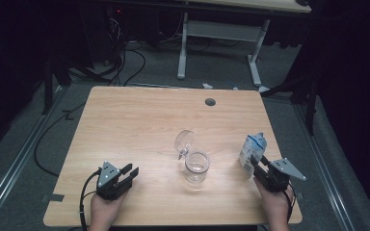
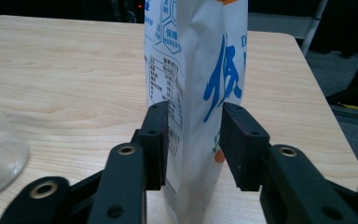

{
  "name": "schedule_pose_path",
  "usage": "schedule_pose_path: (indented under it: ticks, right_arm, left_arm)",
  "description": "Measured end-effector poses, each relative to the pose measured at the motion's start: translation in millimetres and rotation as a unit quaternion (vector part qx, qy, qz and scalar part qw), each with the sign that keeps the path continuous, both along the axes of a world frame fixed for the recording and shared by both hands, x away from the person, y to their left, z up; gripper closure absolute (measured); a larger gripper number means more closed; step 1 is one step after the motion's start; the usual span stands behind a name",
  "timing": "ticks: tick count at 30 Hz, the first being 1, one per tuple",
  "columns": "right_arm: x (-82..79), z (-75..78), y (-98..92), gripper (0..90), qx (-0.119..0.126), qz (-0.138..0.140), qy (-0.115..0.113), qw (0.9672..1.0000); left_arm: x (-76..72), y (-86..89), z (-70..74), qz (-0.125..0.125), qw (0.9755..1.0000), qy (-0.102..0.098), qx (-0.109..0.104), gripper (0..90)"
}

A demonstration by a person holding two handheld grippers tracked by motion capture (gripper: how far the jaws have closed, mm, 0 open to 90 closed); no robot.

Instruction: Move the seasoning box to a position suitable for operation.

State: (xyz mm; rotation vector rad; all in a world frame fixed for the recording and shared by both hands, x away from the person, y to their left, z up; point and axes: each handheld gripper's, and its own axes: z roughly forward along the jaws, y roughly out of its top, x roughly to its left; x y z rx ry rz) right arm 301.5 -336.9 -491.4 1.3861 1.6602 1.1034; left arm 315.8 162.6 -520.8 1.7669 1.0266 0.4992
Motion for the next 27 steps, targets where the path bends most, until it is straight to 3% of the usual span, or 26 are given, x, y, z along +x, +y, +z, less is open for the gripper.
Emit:
schedule_pose_path:
  ticks: [7,14,19,24,27]
  right_arm:
    - [0.7,-1.8,2.4,72.0,-0.004,0.015,-0.019,0.9997]
    - [-0.1,-1.2,5.5,85.0,-0.023,0.028,-0.021,0.9991]
    - [0.0,-1.5,3.5,90.0,-0.02,0.031,-0.018,0.9991]
    - [0.3,-1.3,1.3,88.5,-0.011,0.033,-0.017,0.9992]
    - [0.8,-0.5,0.9,76.7,0.0,0.03,-0.02,0.9993]
  left_arm:
    - [-2.6,4.0,-0.4,0.005,1.0,0.0,0.0,66.3]
    - [-2.7,4.0,-0.8,0.005,1.0,0.0,-0.001,65.9]
    - [-2.6,3.6,-0.8,0.005,1.0,0.0,-0.001,65.9]
    - [-2.4,3.9,-0.8,0.005,1.0,0.001,-0.002,65.9]
    - [-2.5,3.9,-0.8,0.005,1.0,0.0,-0.002,65.9]
